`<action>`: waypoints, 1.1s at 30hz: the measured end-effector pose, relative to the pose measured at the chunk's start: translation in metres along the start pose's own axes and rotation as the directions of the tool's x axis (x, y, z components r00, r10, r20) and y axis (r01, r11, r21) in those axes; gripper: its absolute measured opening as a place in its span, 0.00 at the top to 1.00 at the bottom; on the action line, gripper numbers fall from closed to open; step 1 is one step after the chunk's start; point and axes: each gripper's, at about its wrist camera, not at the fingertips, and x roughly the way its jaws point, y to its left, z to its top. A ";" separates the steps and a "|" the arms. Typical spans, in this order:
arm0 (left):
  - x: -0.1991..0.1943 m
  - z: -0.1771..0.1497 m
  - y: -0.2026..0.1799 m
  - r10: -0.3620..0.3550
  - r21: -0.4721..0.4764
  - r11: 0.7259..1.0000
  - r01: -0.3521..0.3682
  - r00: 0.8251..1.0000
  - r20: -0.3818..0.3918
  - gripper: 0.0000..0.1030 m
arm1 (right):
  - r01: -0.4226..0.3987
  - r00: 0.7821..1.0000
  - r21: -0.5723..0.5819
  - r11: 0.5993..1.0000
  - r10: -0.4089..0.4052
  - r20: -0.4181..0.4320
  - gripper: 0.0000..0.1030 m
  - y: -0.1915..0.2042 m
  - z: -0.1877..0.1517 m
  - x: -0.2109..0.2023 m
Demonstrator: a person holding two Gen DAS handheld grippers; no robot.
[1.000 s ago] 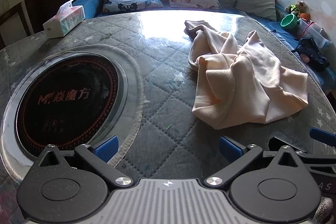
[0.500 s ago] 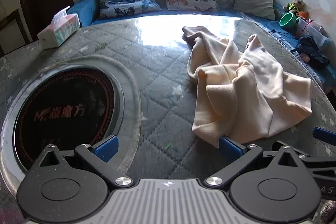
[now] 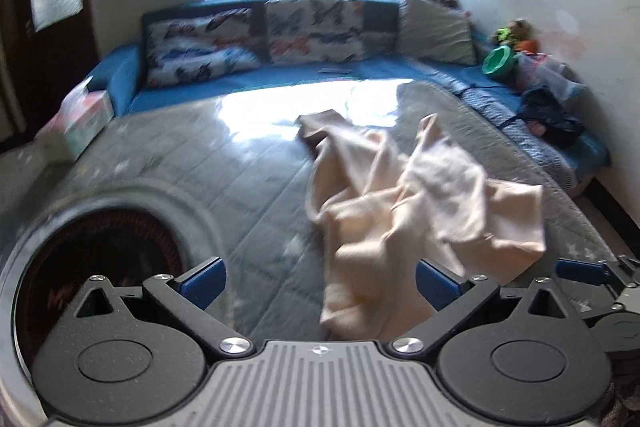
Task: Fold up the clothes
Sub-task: 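Grasp the shirt edge with the left gripper while the right gripper grasps another edge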
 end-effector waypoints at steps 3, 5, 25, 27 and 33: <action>0.006 0.007 -0.007 -0.043 0.033 0.999 0.043 0.999 0.012 0.09 | 0.006 1.000 0.005 1.000 -0.006 0.006 0.00 -0.004 0.003 0.000; 0.011 0.010 -0.011 -0.076 0.051 0.996 0.075 0.997 0.008 0.18 | 0.010 1.000 0.006 1.000 -0.010 0.006 0.00 -0.006 0.004 0.001; 0.003 -0.010 -0.034 -0.344 0.182 0.925 0.334 0.939 0.023 0.90 | 0.036 0.999 0.077 0.996 -0.039 0.034 0.00 -0.041 0.026 -0.007; -0.001 -0.016 -0.037 -0.370 0.193 0.913 0.360 0.929 0.016 0.90 | 0.025 0.999 0.089 0.996 -0.028 0.038 0.01 -0.043 0.030 -0.008; -0.015 -0.036 -0.050 -0.432 0.242 0.874 0.422 0.902 -0.009 0.90 | -0.027 0.998 0.090 0.996 0.022 0.052 0.03 -0.043 0.045 -0.010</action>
